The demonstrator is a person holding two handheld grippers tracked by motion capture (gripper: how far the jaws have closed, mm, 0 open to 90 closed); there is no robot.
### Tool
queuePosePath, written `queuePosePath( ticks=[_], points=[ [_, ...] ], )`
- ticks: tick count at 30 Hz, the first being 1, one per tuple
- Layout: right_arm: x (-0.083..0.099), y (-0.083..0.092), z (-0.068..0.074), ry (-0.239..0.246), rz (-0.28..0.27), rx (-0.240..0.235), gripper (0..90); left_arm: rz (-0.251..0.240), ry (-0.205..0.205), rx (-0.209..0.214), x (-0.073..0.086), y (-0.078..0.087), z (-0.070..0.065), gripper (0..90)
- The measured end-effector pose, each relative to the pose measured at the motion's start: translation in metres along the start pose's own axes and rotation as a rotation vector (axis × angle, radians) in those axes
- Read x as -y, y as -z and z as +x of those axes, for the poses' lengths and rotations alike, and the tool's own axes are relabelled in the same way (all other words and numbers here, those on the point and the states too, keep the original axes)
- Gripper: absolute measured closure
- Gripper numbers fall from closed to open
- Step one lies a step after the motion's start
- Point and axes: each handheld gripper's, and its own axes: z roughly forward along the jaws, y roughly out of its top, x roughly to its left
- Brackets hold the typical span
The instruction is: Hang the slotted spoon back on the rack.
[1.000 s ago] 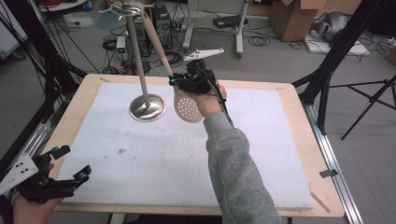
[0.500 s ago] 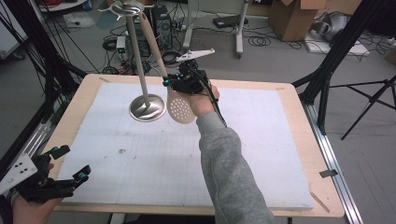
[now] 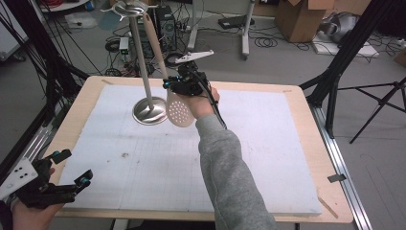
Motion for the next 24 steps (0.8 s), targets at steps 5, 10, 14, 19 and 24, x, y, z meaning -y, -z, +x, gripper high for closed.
queuePosePath(
  ticks=[5,10,14,19,24],
  points=[
    [-0.001,-0.006,0.002,-0.005,0.000,0.005,78.3,-0.001,0.001,0.000,0.000,0.001,0.000,1.8],
    [-0.001,-0.011,0.003,-0.007,-0.002,0.018,78.3,-0.001,-0.001,-0.004,0.000,0.003,0.000,1.8],
    [-0.002,-0.015,0.004,-0.010,-0.001,0.020,78.3,0.001,0.001,-0.006,0.000,0.003,-0.001,1.7],
    [-0.001,-0.020,0.004,-0.014,-0.008,0.028,78.1,0.001,0.003,-0.006,0.001,0.003,-0.002,1.7],
    [-0.001,-0.023,0.005,-0.015,-0.014,0.024,78.0,-0.001,-0.001,-0.007,0.000,0.004,-0.001,1.8]
  ],
)
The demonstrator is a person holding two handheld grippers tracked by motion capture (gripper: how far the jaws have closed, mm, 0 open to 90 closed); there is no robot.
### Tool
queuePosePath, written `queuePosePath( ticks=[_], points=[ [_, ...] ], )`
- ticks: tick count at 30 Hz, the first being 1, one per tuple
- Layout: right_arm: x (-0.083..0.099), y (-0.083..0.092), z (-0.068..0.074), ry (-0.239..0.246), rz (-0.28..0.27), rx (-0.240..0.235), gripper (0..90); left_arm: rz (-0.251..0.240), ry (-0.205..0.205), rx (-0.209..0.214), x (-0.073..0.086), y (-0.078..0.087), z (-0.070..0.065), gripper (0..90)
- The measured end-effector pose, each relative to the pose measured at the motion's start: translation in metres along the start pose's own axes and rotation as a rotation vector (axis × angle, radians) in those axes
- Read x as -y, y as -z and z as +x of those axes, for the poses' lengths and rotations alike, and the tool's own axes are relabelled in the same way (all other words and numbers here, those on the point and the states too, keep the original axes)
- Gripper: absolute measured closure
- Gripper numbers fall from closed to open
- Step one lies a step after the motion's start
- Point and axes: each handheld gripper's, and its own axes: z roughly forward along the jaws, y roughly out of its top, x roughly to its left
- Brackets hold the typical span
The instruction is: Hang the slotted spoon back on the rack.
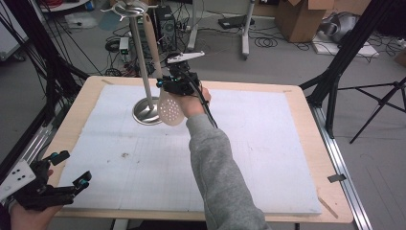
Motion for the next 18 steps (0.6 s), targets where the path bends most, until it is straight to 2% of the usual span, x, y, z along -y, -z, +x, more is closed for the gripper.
queuePosePath(
  ticks=[10,18],
  points=[
    [0.001,-0.002,0.000,-0.002,-0.001,0.003,76.1,0.007,-0.002,0.004,0.001,-0.004,-0.003,1.8],
    [0.000,0.011,-0.001,0.003,-0.043,0.008,58.9,0.007,-0.003,-0.004,0.001,-0.003,-0.002,1.7]
  ],
)
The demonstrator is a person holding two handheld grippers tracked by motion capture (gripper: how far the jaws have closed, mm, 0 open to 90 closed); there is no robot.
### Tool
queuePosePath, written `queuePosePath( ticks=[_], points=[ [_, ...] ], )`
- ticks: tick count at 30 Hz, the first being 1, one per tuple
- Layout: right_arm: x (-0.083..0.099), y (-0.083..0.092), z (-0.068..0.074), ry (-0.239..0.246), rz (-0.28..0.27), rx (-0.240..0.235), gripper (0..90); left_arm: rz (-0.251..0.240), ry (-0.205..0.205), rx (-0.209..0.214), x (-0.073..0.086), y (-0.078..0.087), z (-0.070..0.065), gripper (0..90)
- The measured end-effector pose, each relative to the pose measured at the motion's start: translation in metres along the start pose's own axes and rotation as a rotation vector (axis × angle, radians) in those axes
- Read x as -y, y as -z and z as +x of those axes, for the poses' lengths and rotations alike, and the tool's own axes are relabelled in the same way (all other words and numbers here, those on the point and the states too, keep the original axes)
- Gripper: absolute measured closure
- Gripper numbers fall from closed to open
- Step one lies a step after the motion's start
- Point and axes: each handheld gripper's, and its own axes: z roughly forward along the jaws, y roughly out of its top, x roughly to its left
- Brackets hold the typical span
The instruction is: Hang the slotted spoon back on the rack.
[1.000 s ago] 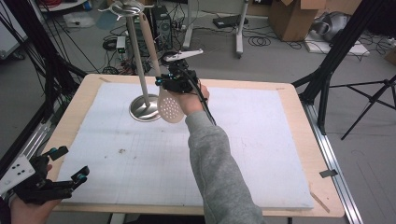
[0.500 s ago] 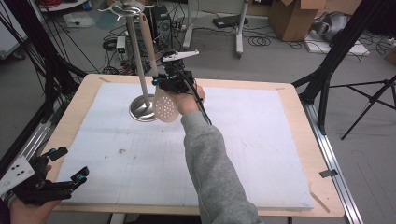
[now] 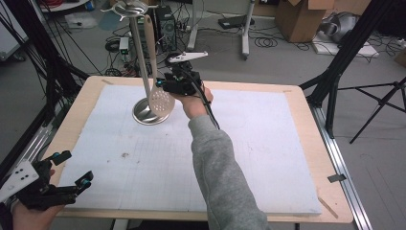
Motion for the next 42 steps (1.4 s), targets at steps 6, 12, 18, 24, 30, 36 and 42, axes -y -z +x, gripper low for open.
queuePosePath(
  ticks=[6,12,18,24,30,36,42],
  points=[
    [0.003,0.015,-0.003,0.009,-0.002,-0.018,36.8,-0.005,0.005,-0.010,0.000,0.001,0.004,1.7],
    [0.011,0.028,-0.008,0.014,-0.018,-0.029,16.7,-0.011,0.016,-0.015,0.000,0.001,0.008,1.8],
    [0.018,0.037,-0.013,0.032,-0.009,-0.047,15.2,-0.014,0.020,-0.014,0.000,-0.001,0.011,1.8],
    [0.027,0.050,-0.015,0.042,-0.016,-0.060,15.2,-0.009,0.025,-0.003,-0.001,-0.007,0.013,1.7],
    [0.040,0.061,-0.019,0.052,0.003,-0.063,15.2,-0.009,0.024,0.010,-0.001,-0.013,0.016,1.7],
    [0.052,0.076,-0.021,0.056,0.010,-0.065,15.2,-0.010,0.032,0.016,-0.001,-0.018,0.018,1.8],
    [0.064,0.092,-0.024,0.052,-0.006,-0.068,15.1,-0.003,0.029,0.023,-0.001,-0.022,0.018,1.7]
  ],
)
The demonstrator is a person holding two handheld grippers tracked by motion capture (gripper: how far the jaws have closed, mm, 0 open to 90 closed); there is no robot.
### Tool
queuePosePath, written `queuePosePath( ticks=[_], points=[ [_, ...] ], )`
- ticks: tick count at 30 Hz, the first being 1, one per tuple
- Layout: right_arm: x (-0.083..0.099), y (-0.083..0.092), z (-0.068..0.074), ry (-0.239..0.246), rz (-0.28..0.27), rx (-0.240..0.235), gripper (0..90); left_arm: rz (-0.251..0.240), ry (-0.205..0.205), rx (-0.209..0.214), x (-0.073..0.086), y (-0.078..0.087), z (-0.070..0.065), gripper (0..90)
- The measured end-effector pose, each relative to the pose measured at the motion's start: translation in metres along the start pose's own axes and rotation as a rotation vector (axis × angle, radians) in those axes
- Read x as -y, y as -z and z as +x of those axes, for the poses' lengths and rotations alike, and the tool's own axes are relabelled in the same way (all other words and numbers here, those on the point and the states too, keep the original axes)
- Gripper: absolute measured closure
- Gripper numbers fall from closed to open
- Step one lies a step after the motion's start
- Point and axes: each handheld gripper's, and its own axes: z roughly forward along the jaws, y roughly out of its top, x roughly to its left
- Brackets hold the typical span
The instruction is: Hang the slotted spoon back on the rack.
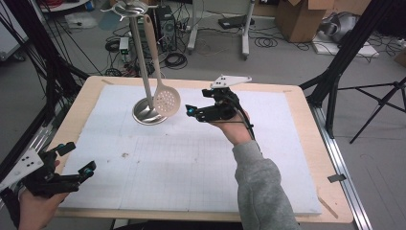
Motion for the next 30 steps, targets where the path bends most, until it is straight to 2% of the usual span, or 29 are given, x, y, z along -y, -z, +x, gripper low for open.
queuePosePath(
  ticks=[17,20,23,30],
  points=[
    [0.033,0.034,-0.011,-0.033,-0.033,0.017,15.1,0.017,-0.004,0.011,0.001,-0.010,0.000,1.8],
    [0.039,0.039,-0.012,-0.032,-0.039,0.022,15.1,0.016,0.005,0.017,0.002,-0.011,0.001,1.7],
    [0.045,0.044,-0.013,-0.037,-0.039,0.028,15.1,0.002,0.033,0.040,0.004,-0.015,0.002,1.8],
    [0.059,0.058,-0.016,-0.056,-0.063,0.043,15.1,0.014,0.026,0.041,0.005,-0.020,0.001,1.8]
  ],
)
